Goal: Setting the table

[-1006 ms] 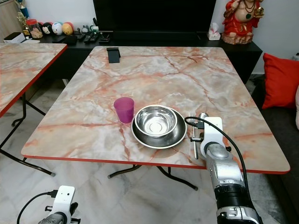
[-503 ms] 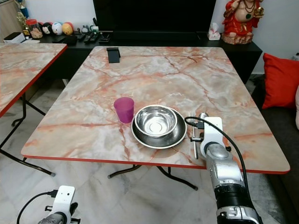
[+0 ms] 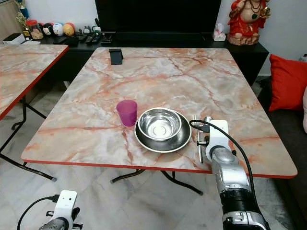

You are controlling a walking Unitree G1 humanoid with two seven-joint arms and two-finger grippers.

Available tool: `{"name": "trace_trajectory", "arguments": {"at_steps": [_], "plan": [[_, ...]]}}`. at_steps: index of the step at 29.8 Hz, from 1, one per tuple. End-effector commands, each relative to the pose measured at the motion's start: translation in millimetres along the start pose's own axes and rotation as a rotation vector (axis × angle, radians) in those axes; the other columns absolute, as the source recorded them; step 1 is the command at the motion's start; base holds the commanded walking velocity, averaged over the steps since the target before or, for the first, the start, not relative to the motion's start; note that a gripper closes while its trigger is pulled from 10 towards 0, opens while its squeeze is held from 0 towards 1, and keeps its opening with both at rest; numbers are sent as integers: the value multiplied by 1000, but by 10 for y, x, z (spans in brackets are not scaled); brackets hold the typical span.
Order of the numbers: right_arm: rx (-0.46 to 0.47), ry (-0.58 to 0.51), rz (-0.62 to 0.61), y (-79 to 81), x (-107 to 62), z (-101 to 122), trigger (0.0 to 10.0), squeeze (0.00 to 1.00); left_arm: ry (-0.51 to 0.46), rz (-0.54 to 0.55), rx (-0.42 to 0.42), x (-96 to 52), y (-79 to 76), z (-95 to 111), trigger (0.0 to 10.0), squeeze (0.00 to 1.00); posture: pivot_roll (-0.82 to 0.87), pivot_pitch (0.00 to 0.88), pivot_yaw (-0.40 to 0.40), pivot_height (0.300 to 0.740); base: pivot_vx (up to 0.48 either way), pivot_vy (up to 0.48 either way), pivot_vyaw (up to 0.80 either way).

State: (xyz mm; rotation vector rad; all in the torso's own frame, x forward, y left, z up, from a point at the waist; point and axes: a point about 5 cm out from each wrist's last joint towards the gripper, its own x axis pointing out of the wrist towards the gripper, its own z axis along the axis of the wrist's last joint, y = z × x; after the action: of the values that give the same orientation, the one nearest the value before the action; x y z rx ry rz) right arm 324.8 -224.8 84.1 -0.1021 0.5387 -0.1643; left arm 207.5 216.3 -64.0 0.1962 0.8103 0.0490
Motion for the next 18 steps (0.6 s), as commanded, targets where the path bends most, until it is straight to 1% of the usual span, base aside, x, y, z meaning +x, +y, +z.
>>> {"name": "trace_trajectory", "arguments": {"at_steps": [1, 3, 4, 5, 6, 7, 8, 18], "plan": [[-13, 4, 14, 29, 13, 22, 10000, 706, -8, 8, 14, 9, 43, 41, 10000, 0, 0, 0, 28, 740, 0, 0, 0], [-14, 4, 14, 30, 13, 24, 10000, 690, -9, 8, 14, 9, 44, 42, 10000, 0, 0, 0, 28, 740, 0, 0, 0], [-16, 3, 13, 30, 10, 26, 10000, 651, -9, 8, 15, 9, 44, 42, 10000, 0, 0, 0, 28, 740, 0, 0, 0], [-16, 3, 13, 30, 10, 26, 10000, 651, -9, 8, 15, 9, 44, 42, 10000, 0, 0, 0, 28, 740, 0, 0, 0], [-17, 2, 13, 33, 9, 30, 10000, 576, -9, 8, 15, 10, 45, 44, 10000, 0, 0, 0, 29, 740, 0, 0, 0], [-18, 1, 12, 35, 7, 34, 10000, 576, -9, 8, 15, 10, 45, 44, 10000, 0, 0, 0, 29, 740, 0, 0, 0], [-20, -1, 12, 41, 3, 39, 10000, 318, -9, 8, 16, 10, 46, 44, 10000, 0, 0, 0, 29, 740, 0, 0, 0], [-26, 5, 29, 128, -18, 54, 10000, 314, -9, 7, 20, 10, 47, 47, 10000, 0, 0, 0, 31, 740, 0, 0, 0]]}}
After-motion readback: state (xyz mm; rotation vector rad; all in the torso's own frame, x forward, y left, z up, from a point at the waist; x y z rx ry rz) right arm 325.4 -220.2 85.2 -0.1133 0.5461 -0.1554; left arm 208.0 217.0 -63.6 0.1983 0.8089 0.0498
